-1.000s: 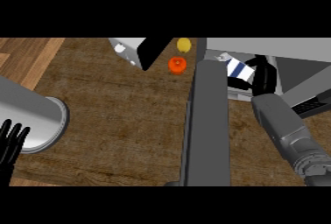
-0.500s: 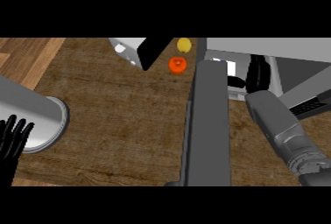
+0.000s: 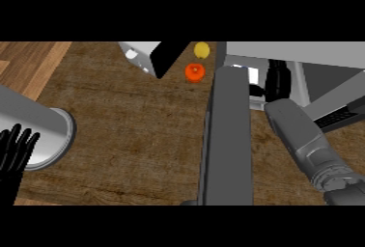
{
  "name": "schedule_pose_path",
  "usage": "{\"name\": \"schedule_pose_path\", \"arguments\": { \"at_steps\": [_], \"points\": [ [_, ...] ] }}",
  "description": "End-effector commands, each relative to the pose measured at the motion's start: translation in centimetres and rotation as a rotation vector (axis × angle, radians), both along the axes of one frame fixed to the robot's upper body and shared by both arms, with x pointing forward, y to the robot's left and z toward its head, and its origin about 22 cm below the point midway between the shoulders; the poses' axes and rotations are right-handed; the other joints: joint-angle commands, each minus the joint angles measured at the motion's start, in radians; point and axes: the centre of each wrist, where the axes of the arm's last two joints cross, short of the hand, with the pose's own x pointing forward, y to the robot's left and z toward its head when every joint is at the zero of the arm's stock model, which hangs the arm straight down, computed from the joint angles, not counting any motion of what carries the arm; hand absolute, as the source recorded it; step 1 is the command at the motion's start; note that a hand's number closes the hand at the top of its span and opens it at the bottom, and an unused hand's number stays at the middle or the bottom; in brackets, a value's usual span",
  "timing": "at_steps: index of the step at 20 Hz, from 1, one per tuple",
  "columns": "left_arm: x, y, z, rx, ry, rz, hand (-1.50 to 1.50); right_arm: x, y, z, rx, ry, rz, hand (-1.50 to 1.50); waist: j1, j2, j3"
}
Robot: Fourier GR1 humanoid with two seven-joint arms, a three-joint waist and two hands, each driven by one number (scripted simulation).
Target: Pick up the milk, place it into the microwave and close the microwave
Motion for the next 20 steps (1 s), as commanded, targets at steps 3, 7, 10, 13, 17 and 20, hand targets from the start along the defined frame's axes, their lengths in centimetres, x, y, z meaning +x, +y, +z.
{"name": "schedule_pose_path", "arguments": {
  "at_steps": [3,7,10,13,17,20],
  "points": [
    [-0.5,-0.2,-0.1,0.0,0.01,-0.011,-1.5,-0.3,0.0,-0.5,0.012,0.008,0.021,-1.5,-0.006,-0.007,0.001],
    [-1.3,-0.7,-1.0,-0.012,-0.007,0.02,-1.5,-0.8,-1.0,-1.2,0.043,-0.006,0.041,-1.5,-0.031,-0.017,0.0],
    [-1.5,0.3,-0.6,0.005,-0.015,0.038,-1.5,-1.0,-0.6,-1.4,0.072,-0.005,0.033,-1.5,-0.032,-0.018,0.0],
    [-2.2,0.2,-1.2,0.005,-0.01,0.03,-1.5,-0.3,-1.7,-0.2,0.104,-0.002,0.074,-1.5,-0.045,-0.025,-0.001],
    [-2.2,-2.2,-0.9,-0.004,-0.009,0.021,-1.5,-1.8,-1.7,-2.4,0.164,0.0,0.15,-1.5,-0.057,-0.028,0.0],
    [-3.5,-0.4,-0.9,-0.003,0.002,0.016,-1.5,-2.3,-2.2,-3.2,0.246,0.013,0.207,-1.5,-0.067,-0.033,-0.001]
  ]
}}
